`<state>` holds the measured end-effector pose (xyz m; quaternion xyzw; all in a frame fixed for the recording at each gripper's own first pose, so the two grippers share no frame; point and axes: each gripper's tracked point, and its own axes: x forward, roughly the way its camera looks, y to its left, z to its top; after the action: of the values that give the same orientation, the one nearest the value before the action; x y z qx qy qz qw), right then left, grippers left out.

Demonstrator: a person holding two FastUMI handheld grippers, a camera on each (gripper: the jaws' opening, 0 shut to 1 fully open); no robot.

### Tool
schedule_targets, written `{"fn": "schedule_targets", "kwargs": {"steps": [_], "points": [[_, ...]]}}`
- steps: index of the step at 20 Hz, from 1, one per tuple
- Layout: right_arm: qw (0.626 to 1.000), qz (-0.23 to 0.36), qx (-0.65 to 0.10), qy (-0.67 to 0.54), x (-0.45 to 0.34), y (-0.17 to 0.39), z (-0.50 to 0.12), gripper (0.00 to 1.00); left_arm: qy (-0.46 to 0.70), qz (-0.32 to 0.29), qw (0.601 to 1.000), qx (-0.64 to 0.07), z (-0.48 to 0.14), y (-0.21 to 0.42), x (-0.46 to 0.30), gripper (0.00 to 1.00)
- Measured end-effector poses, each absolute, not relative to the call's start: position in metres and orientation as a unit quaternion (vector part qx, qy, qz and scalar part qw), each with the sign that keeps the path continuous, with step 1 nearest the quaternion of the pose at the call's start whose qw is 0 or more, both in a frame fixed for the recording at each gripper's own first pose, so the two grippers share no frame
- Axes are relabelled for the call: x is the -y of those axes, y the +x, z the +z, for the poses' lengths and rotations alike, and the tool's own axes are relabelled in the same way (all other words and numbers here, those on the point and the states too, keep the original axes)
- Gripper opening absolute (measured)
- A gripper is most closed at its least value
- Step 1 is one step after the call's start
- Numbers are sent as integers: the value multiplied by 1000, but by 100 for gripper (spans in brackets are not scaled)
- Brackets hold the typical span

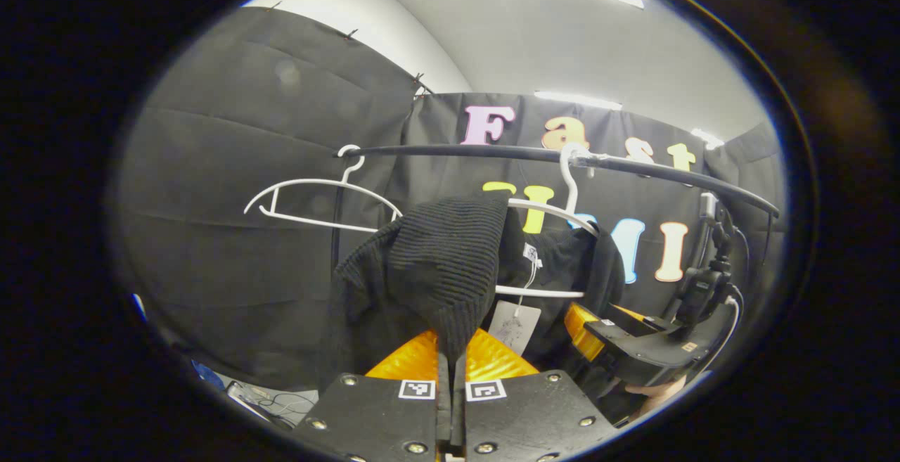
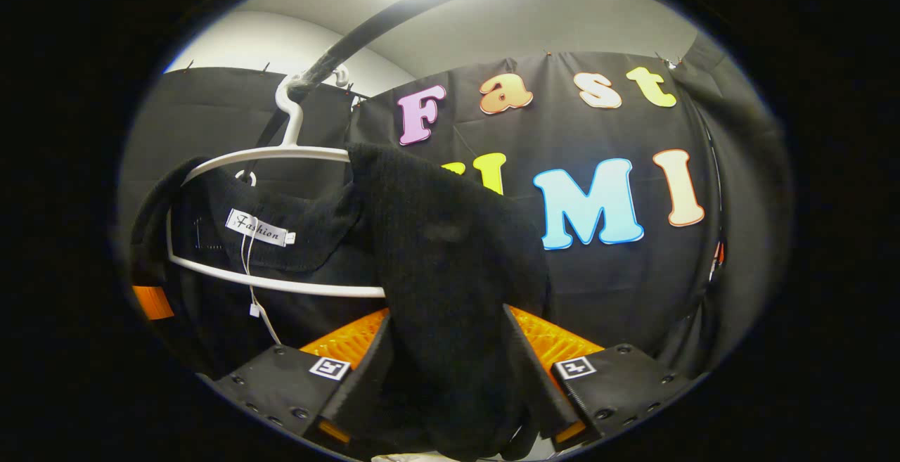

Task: Grasp the clothes on the hanger with both hands and then place them into the laundry hamper below.

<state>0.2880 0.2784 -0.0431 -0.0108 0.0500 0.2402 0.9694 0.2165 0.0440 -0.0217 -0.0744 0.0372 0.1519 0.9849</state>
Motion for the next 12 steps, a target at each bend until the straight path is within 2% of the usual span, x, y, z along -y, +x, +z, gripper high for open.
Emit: {"fn": "schedule_targets", "kwargs": {"steps": [3,5,8,12], "points": [[967,249,-49,-6,-278,292,-42,31,-65,146,987,-34,-19,217,-44,1],[958,282,-51,5,-288,288,-40,1,-73,141,987,-28,-14,213,-49,2],[954,296,-47,-8,-276,285,-33,0,-86,134,987,-16,-3,206,-55,1],[963,271,-12,-2,-258,289,-6,1,-88,137,986,-19,10,202,-69,1]]}}
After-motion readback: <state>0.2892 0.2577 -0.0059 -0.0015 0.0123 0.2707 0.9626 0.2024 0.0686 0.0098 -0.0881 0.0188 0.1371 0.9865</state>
